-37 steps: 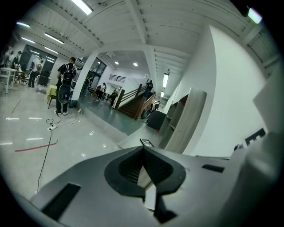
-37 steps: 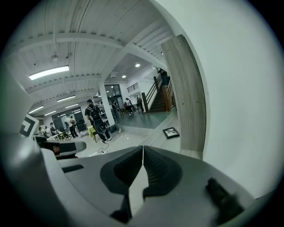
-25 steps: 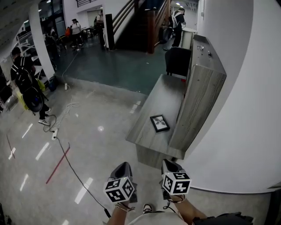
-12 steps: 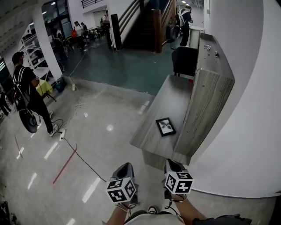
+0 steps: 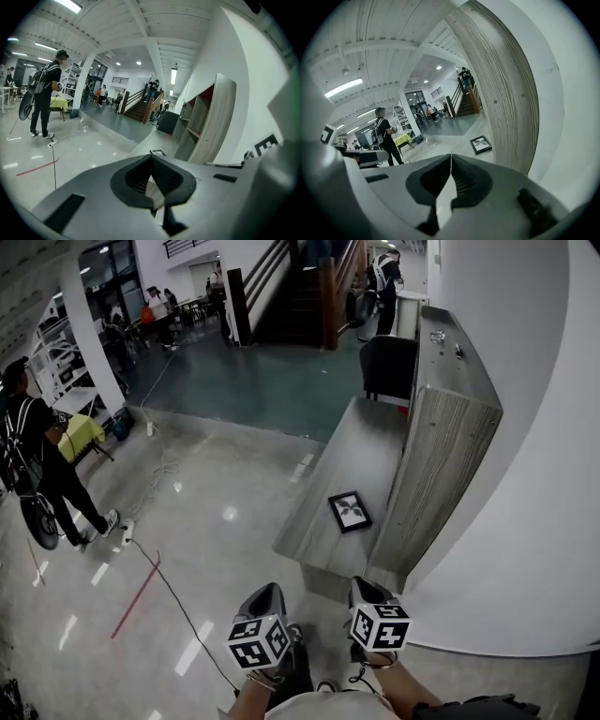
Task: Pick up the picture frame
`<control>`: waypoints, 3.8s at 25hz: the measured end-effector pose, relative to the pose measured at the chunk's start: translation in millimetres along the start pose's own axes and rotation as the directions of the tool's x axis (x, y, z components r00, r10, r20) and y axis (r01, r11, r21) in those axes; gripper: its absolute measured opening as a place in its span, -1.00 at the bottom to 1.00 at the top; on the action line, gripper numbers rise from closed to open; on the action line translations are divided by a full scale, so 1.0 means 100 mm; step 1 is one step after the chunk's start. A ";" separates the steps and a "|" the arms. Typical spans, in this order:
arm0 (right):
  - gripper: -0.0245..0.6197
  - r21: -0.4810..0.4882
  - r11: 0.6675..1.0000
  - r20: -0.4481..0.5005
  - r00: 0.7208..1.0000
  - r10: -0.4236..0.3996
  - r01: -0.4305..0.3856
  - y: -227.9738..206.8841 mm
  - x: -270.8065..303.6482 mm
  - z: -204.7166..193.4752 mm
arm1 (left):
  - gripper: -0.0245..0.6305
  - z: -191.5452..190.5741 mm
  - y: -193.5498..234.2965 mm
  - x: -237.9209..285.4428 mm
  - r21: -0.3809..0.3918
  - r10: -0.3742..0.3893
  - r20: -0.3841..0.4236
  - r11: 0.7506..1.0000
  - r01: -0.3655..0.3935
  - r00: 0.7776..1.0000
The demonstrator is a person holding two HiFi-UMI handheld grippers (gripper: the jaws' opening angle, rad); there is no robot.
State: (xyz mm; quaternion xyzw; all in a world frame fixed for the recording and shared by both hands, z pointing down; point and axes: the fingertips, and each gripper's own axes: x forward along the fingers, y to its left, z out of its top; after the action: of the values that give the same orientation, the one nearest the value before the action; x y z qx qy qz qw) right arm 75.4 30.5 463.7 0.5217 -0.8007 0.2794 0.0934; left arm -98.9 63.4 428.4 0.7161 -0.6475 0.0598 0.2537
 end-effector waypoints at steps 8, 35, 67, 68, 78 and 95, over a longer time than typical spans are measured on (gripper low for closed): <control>-0.82 0.012 1.000 0.017 0.999 -0.029 0.029 0.02 0.33 0.18 | -0.89 0.20 0.18 0.38 0.003 -0.039 0.009 0.999 0.039 0.999; -0.82 0.094 0.984 0.031 0.987 -0.156 0.153 0.00 1.87 1.11 | -0.89 1.10 0.80 2.11 0.010 -0.168 -0.068 0.986 0.169 0.983; -0.82 0.107 0.927 0.035 0.931 -0.365 0.359 -0.51 2.50 1.50 | -0.89 1.42 0.73 3.40 0.061 -0.304 -0.207 0.945 0.323 0.930; -0.82 0.103 0.929 0.038 0.932 -0.361 0.356 -0.51 2.51 1.52 | -0.89 1.43 0.72 3.40 0.066 -0.302 -0.204 0.945 0.321 0.931; -0.82 0.091 0.914 0.016 0.917 -0.398 0.395 -0.71 2.40 1.41 | -0.89 1.22 0.53 3.48 0.054 -0.315 -0.246 0.940 0.337 0.917; -0.82 0.176 0.856 -0.160 0.872 -0.462 0.486 -1.13 2.43 0.32 | -0.89 0.02 0.59 3.61 0.065 -0.270 -0.472 0.939 0.338 0.839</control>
State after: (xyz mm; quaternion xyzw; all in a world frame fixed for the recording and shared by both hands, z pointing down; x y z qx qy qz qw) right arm 74.2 -211.5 583.8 0.6933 -0.6067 0.3596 0.1483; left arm -99.9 -263.3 592.5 0.7921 -0.4415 0.2322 0.3518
